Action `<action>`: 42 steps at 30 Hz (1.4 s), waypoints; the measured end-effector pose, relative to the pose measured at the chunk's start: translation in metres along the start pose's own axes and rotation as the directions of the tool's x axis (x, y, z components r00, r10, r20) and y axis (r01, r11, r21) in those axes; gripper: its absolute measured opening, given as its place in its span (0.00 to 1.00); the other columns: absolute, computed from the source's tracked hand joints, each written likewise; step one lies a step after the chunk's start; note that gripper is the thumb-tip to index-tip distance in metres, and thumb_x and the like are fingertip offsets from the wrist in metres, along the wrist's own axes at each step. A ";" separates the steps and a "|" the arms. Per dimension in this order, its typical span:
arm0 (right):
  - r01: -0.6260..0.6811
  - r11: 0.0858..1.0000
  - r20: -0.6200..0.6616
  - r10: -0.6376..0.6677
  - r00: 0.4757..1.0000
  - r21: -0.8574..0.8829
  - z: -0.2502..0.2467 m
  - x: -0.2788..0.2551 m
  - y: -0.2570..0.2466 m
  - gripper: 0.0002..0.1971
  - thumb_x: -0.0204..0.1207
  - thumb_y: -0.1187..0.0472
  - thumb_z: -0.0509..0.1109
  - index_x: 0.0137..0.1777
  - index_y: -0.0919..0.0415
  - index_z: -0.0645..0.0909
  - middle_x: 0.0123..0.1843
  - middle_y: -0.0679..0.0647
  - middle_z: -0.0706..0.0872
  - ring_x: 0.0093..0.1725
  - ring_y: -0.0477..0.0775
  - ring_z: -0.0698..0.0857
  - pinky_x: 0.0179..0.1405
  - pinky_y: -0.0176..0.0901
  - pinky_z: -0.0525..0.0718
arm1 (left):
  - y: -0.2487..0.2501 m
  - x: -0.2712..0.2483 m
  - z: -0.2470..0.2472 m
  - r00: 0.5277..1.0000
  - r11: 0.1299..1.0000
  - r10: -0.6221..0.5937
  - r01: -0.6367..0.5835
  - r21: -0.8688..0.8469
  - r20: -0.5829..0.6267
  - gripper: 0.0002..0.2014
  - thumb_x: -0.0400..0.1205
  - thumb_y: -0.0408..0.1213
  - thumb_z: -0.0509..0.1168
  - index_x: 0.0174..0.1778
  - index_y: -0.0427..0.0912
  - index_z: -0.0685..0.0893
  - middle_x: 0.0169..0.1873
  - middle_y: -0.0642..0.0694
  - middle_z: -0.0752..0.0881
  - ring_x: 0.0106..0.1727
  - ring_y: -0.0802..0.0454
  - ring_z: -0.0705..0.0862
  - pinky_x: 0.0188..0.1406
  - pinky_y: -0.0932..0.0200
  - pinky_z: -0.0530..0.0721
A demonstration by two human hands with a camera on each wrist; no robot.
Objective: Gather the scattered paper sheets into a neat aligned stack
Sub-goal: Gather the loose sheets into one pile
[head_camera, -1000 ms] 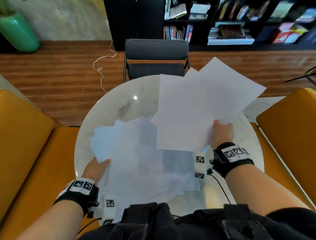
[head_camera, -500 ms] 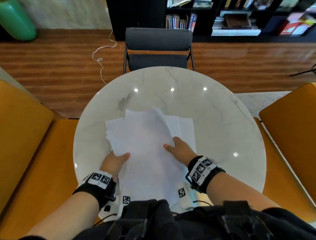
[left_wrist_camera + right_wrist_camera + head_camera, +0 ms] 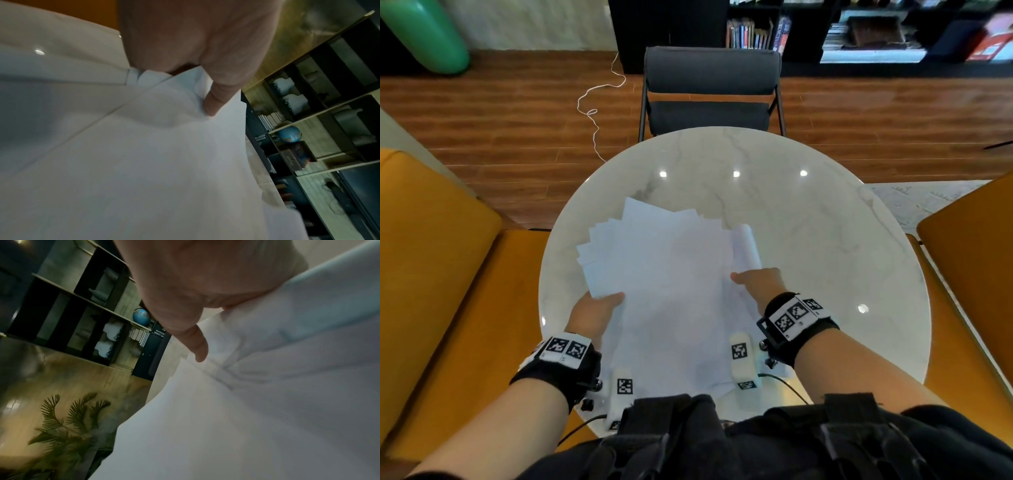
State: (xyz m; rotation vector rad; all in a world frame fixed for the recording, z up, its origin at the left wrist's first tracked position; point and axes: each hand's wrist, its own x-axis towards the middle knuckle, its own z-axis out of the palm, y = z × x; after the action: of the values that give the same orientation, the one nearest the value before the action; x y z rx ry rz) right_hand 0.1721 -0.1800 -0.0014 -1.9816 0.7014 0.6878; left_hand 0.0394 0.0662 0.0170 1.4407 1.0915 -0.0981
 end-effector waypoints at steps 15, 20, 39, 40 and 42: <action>0.066 0.972 -0.069 -0.052 0.996 0.226 -0.050 0.016 0.030 0.32 0.56 0.64 0.83 0.62 0.66 0.77 0.55 0.61 0.87 0.51 0.64 0.88 0.55 0.60 0.88 | -0.003 0.019 -0.004 0.992 0.996 -0.082 0.084 -0.017 0.095 0.25 0.78 0.37 0.71 0.71 0.35 0.77 0.69 0.37 0.81 0.70 0.33 0.78 0.70 0.39 0.73; 0.025 0.998 -0.097 -0.031 0.995 -0.060 -0.059 0.015 0.034 0.03 0.74 0.64 0.66 0.45 0.59 0.80 0.42 0.58 0.86 0.52 0.62 0.87 0.55 0.48 0.86 | 0.004 0.013 -0.013 0.990 0.997 -0.072 0.072 -0.001 0.119 0.19 0.79 0.31 0.69 0.65 0.29 0.80 0.63 0.33 0.84 0.63 0.33 0.82 0.70 0.37 0.76; 0.093 0.978 0.008 -0.093 0.996 -0.184 -0.074 0.007 0.045 0.15 0.78 0.64 0.69 0.64 0.65 0.80 0.53 0.57 0.84 0.55 0.61 0.85 0.46 0.44 0.82 | 0.006 0.013 0.013 0.980 0.999 -0.044 0.037 0.039 0.192 0.20 0.80 0.31 0.67 0.66 0.27 0.79 0.62 0.33 0.84 0.57 0.38 0.83 0.58 0.46 0.76; 0.125 0.957 -0.029 -0.138 0.990 -0.262 -0.072 0.006 0.045 0.17 0.78 0.64 0.67 0.65 0.67 0.79 0.57 0.59 0.84 0.61 0.64 0.84 0.48 0.44 0.80 | 0.006 0.013 0.013 0.978 0.998 -0.042 0.033 0.047 0.205 0.19 0.80 0.32 0.67 0.66 0.26 0.79 0.62 0.32 0.84 0.58 0.37 0.83 0.59 0.46 0.77; 0.174 0.939 -0.050 -0.197 0.979 -0.296 -0.065 0.001 0.043 0.16 0.78 0.62 0.66 0.63 0.69 0.79 0.61 0.63 0.84 0.63 0.66 0.82 0.57 0.48 0.78 | 0.009 0.010 0.013 0.974 0.998 -0.052 0.042 0.050 0.221 0.19 0.80 0.32 0.68 0.64 0.26 0.80 0.61 0.33 0.84 0.60 0.36 0.83 0.63 0.44 0.78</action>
State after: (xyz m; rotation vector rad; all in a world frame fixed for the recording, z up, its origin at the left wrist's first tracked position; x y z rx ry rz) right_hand 0.1551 -0.2556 0.0031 -2.3218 0.4699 0.6287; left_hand 0.0582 0.0630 0.0139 1.4071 0.9436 -0.3124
